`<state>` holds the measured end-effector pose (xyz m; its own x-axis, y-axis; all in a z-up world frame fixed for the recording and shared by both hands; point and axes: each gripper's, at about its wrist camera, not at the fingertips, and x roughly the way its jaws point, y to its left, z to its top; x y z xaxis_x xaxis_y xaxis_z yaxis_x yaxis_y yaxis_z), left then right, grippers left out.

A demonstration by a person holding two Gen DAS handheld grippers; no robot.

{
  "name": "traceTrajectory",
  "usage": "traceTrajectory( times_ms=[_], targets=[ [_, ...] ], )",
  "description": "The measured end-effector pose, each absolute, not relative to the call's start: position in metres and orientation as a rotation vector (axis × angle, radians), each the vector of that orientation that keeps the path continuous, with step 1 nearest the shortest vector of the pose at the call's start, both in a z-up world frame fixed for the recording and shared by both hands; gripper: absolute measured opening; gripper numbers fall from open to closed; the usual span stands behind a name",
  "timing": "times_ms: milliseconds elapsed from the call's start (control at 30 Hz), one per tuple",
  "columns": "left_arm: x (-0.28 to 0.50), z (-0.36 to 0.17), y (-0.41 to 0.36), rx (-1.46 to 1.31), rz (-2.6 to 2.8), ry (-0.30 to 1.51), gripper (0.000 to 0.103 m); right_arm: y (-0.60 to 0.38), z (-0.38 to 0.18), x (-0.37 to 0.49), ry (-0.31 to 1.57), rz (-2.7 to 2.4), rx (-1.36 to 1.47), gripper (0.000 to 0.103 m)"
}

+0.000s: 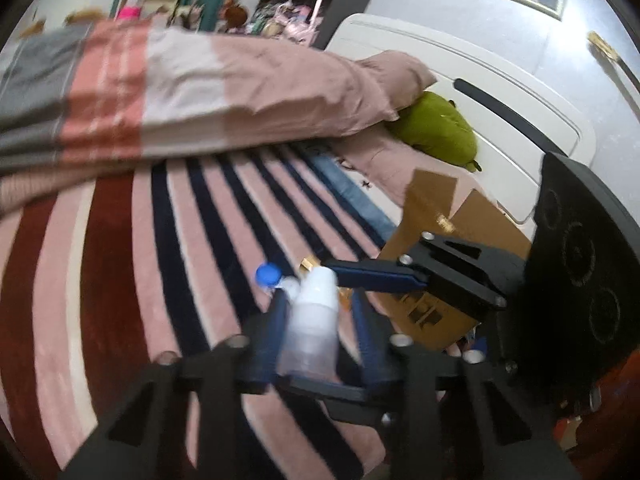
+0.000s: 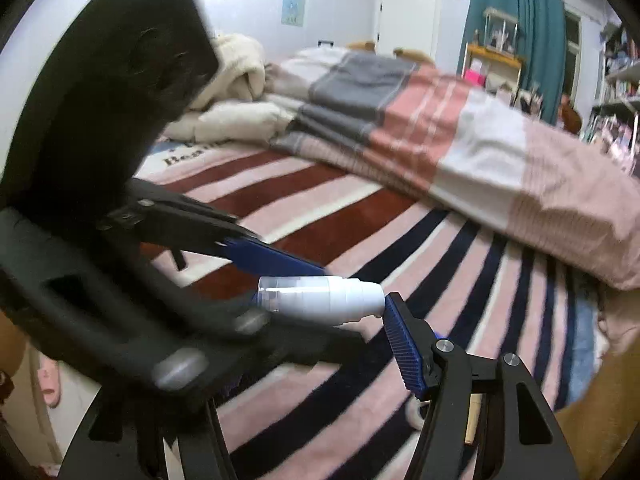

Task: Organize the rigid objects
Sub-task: 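Carry the spray bottle into the cardboard box and open the right gripper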

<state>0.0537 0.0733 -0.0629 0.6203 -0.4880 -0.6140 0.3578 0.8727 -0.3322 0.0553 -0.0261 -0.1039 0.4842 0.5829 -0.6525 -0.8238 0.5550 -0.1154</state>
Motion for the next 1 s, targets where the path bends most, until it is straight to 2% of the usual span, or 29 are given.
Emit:
traceTrajectory(
  times_ms=[500, 767, 800, 867, 900, 933, 1000],
  targets=[
    [0.088, -0.009, -0.074, -0.025, -0.706, 0.688, 0.023, -0.149, -0.039, 0.068, 0.589, 0.627, -0.389, 0.057],
    [0.117, -0.014, -0.132, 0.003, -0.794, 0.723, 0.024, -0.208, -0.031, 0.083, 0.610, 0.536, -0.366, 0.057],
    [0.119, -0.016, -0.136, 0.004, -0.794, 0.726, 0.026, -0.214, -0.033, 0.086, 0.622, 0.527, -0.365, 0.057],
    [0.122, -0.018, -0.140, 0.013, -0.773, 0.725, 0.051, -0.223, -0.036, 0.090, 0.641, 0.508, -0.366, 0.061],
    [0.122, -0.019, -0.141, 0.017, -0.758, 0.716, 0.057, -0.228, -0.037, 0.093, 0.653, 0.486, -0.364, 0.068],
    [0.122, -0.020, -0.141, 0.017, -0.754, 0.714, 0.062, -0.234, -0.038, 0.094, 0.657, 0.480, -0.360, 0.072],
    [0.123, -0.021, -0.139, 0.008, -0.751, 0.720, 0.064, -0.242, -0.040, 0.096, 0.670, 0.478, -0.343, 0.073]
  ],
)
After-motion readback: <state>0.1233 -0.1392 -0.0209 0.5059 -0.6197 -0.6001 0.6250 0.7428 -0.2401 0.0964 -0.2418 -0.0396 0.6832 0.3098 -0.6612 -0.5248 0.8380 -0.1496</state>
